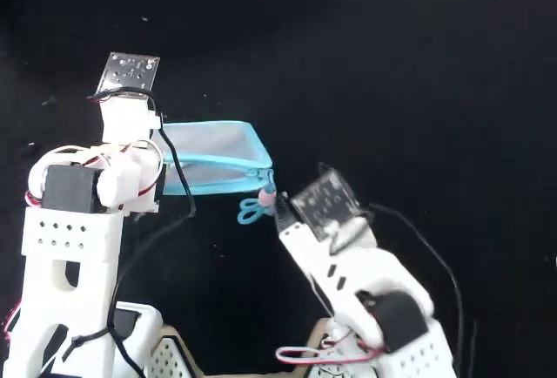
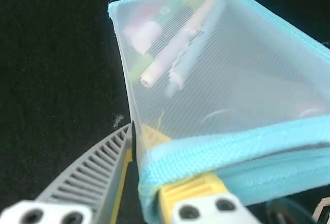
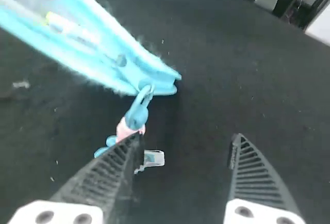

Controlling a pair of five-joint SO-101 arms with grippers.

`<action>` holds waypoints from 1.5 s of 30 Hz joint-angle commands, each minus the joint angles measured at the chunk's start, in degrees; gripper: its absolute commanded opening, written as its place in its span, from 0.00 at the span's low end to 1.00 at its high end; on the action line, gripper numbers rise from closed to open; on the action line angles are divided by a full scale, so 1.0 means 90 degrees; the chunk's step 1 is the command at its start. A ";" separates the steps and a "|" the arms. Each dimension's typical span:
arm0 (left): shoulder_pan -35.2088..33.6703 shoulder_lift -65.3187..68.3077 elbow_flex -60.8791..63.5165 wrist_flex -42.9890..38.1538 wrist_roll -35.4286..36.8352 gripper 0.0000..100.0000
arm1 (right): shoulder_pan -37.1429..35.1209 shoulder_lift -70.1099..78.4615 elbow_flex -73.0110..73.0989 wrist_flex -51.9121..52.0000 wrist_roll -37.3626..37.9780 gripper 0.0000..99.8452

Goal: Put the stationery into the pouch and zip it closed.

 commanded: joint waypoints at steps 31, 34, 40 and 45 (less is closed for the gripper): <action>0.0054 0.0059 -0.0015 -0.0059 -0.0020 0.03 | 0.0039 -0.1382 0.1910 -0.2842 -0.0508 0.26; 0.0054 0.0059 -0.0005 -0.0059 -0.0020 0.03 | 0.0039 -0.1382 0.1880 -0.2842 -0.0508 0.26; 0.0063 0.0020 0.0278 -0.0352 -0.0020 0.03 | 0.0029 -0.1382 0.1480 -0.2471 -0.0274 0.26; 0.0103 0.0010 0.0415 -0.0527 -0.0020 0.03 | 0.0029 -0.1382 0.1421 -0.2413 -0.0068 0.26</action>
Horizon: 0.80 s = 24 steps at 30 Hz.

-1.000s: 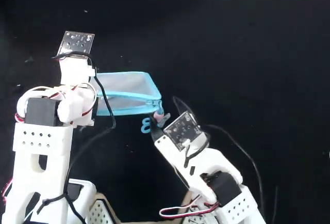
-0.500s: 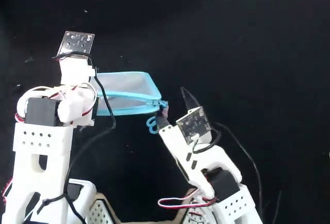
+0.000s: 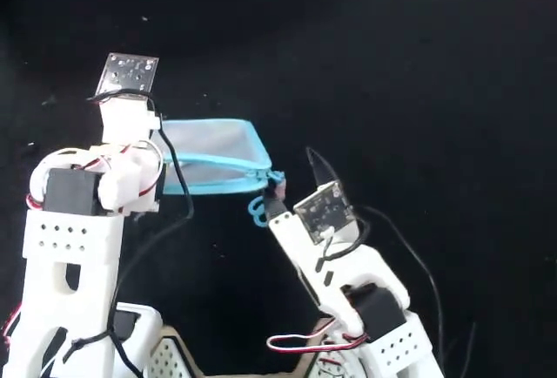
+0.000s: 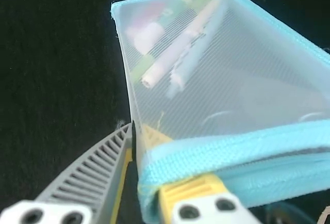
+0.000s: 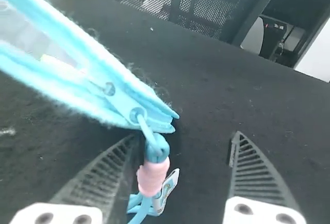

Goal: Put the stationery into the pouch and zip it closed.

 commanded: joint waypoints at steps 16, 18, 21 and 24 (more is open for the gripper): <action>0.0063 0.0020 0.0112 -0.0117 -0.0020 0.03 | 0.0127 -0.0650 -0.0581 -0.0156 0.0078 0.03; 0.0063 0.0020 0.0112 -0.0117 -0.0020 0.03 | 0.0127 -0.0650 -0.0571 -0.0156 0.0078 0.01; 0.0063 0.0020 0.0122 -0.0117 -0.0020 0.03 | 0.0127 -0.0650 -0.0562 -0.0166 0.0078 0.01; 0.0063 0.0020 0.0122 -0.0107 -0.0020 0.03 | 0.0137 -0.0650 -0.0562 -0.0195 0.0078 0.02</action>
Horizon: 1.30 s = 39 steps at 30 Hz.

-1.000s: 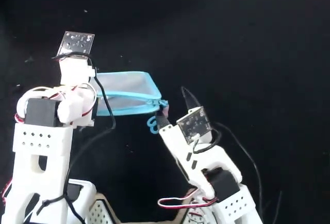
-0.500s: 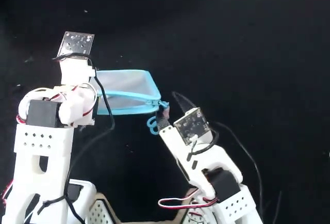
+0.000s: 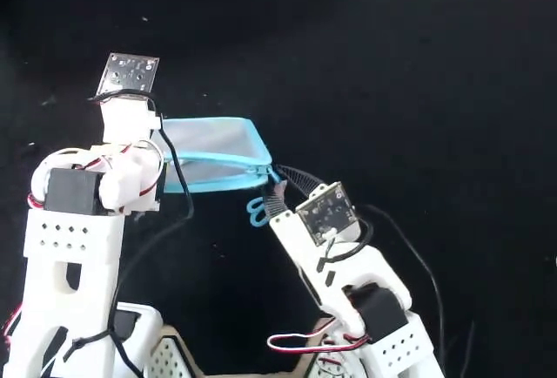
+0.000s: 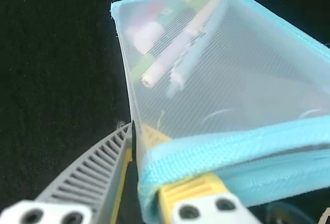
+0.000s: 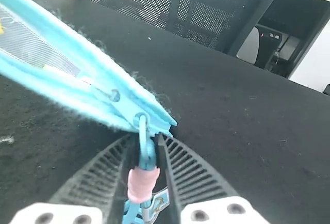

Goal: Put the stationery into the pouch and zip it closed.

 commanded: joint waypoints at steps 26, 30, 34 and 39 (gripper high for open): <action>0.0073 0.0020 0.0083 -0.0059 -0.0020 0.03 | 0.0117 -0.0650 -0.0405 -0.0078 0.0078 0.13; 0.0063 0.0020 0.0083 -0.0059 -0.0020 0.03 | 0.0117 -0.0640 -0.0210 -0.0342 0.0088 0.07; 0.0063 0.0020 0.0083 -0.0059 -0.0020 0.03 | 0.0156 -0.0640 -0.0386 -0.0274 0.0088 0.01; 0.0063 0.0020 0.0083 -0.0059 -0.0020 0.03 | 0.0879 -0.0611 -0.0864 0.0117 0.0039 0.01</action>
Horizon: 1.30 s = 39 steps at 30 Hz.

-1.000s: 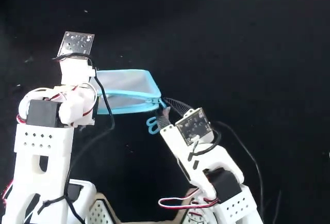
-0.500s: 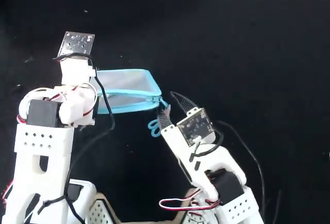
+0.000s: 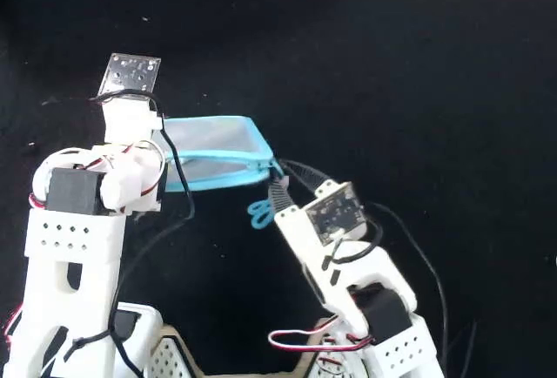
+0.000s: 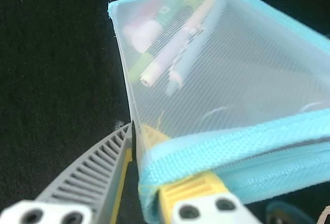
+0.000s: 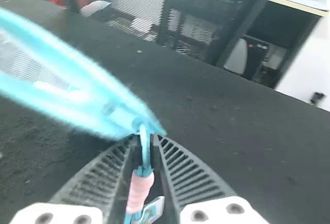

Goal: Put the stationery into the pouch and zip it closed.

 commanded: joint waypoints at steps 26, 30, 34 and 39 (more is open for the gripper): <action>0.0044 0.0010 -0.2994 0.1016 -0.0068 0.21 | 0.0117 -0.0151 -0.2691 0.1045 0.0869 0.01; 0.0034 0.0010 -0.3541 0.1231 -0.0068 0.21 | 0.0127 0.0962 -0.3375 0.1045 0.0879 0.01; 0.0063 0.0000 -0.4039 0.1817 -0.0049 0.21 | 0.0137 0.2310 -0.4371 0.1055 0.0879 0.01; 0.0024 -0.0606 -0.3541 0.1797 -0.0068 0.21 | 0.0137 0.3570 -0.5280 0.1592 0.1201 0.01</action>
